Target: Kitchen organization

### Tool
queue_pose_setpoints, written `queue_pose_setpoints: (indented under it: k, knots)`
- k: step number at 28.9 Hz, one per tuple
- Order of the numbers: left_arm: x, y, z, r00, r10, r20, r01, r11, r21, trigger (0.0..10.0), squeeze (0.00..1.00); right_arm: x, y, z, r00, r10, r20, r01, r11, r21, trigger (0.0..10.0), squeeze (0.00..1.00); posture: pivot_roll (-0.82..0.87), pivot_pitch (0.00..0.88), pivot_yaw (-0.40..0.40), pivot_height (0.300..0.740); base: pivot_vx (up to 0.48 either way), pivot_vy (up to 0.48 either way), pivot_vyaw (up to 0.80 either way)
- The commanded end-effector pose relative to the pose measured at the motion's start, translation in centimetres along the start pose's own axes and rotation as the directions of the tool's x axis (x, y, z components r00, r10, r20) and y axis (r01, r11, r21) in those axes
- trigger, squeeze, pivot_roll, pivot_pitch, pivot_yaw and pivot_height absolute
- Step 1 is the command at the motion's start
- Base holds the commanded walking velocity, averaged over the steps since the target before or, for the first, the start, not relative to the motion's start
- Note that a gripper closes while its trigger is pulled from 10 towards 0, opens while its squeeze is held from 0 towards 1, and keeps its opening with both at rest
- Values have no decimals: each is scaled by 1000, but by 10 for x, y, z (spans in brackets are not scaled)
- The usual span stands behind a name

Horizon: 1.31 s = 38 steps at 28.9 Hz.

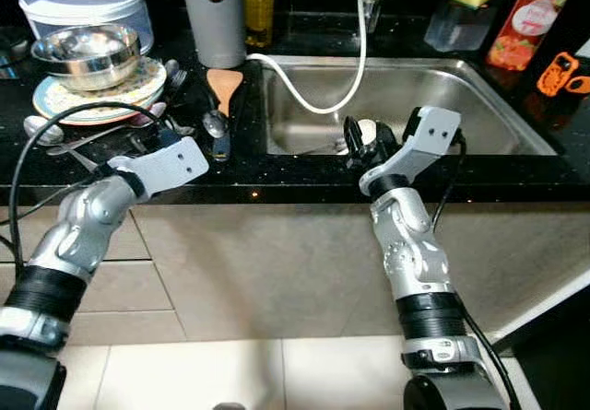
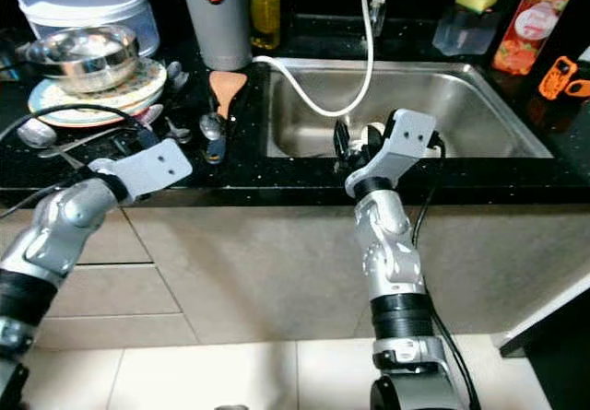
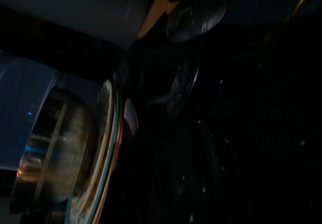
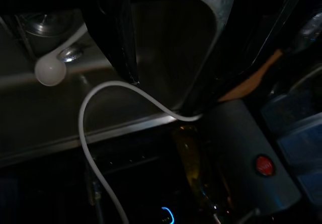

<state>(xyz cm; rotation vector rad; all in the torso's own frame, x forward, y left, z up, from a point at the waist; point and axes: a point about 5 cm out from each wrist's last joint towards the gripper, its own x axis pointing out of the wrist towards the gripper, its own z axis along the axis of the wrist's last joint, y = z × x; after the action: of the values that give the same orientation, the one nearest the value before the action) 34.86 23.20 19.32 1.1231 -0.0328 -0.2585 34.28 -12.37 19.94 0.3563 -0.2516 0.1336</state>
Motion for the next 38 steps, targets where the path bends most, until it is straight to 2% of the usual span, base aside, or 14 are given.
queue_pose_setpoints:
  k: [1,5,10,13,17,21,26,32,33,36,37,38]
  knots:
    - [3,-2,-3,1000,-8,-19,8,1000,2,10000,0,-3,-3,0,1000,-17,-8,17,1000,5,10000,0,177,68,-30,740,0,0,0]
    - [17,4,-4,999,-28,-17,27,997,-70,10000,0,-8,-2,3,999,-38,-5,38,999,10,10000,0,158,108,-16,740,0,0,0]
    - [25,12,-6,999,-41,-29,38,995,-92,10000,0,-13,-4,4,998,-59,-11,59,998,6,10000,0,138,119,-2,740,0,0,0]
    - [25,18,1,997,-74,18,76,977,-199,10000,0,-16,-6,5,997,-73,-8,73,997,-2,10000,0,125,115,5,740,0,0,0]
    - [22,20,11,992,-107,68,122,950,-288,10000,0,-18,-12,8,995,-97,0,97,995,-13,10000,0,112,95,11,740,0,0,0]
    - [22,17,15,982,-164,90,182,946,-268,10000,0,-18,-15,10,994,-105,0,105,994,-21,10000,0,114,86,9,740,0,0,0]
    - [28,16,18,967,-235,96,252,930,-269,10000,0,-15,-14,12,995,-98,4,98,995,-24,10000,0,120,77,9,740,0,0,0]
    - [34,16,2,974,-225,-18,214,945,-246,10000,0,-15,-10,12,996,-89,4,89,996,-23,10000,0,107,78,10,740,0,0,0]
    - [35,17,0,977,-208,-35,195,955,-225,9569,0,-16,-10,12,996,-90,1,90,996,-24,10000,0,103,79,7,740,0,0,0]
    - [38,17,-3,984,-170,-48,158,968,-194,4392,0,-18,-11,10,996,-91,-6,91,995,-27,10000,0,104,80,3,740,0,0,0]
    - [38,17,-4,985,-165,-50,152,968,-198,1882,0,-18,-11,10,996,-91,-7,91,995,-27,10000,0,104,80,3,740,0,0,0]
    - [39,16,-4,985,-167,-51,156,973,-171,0,0,-18,-11,10,996,-91,-8,90,996,-27,10000,0,104,80,3,740,0,0,0]
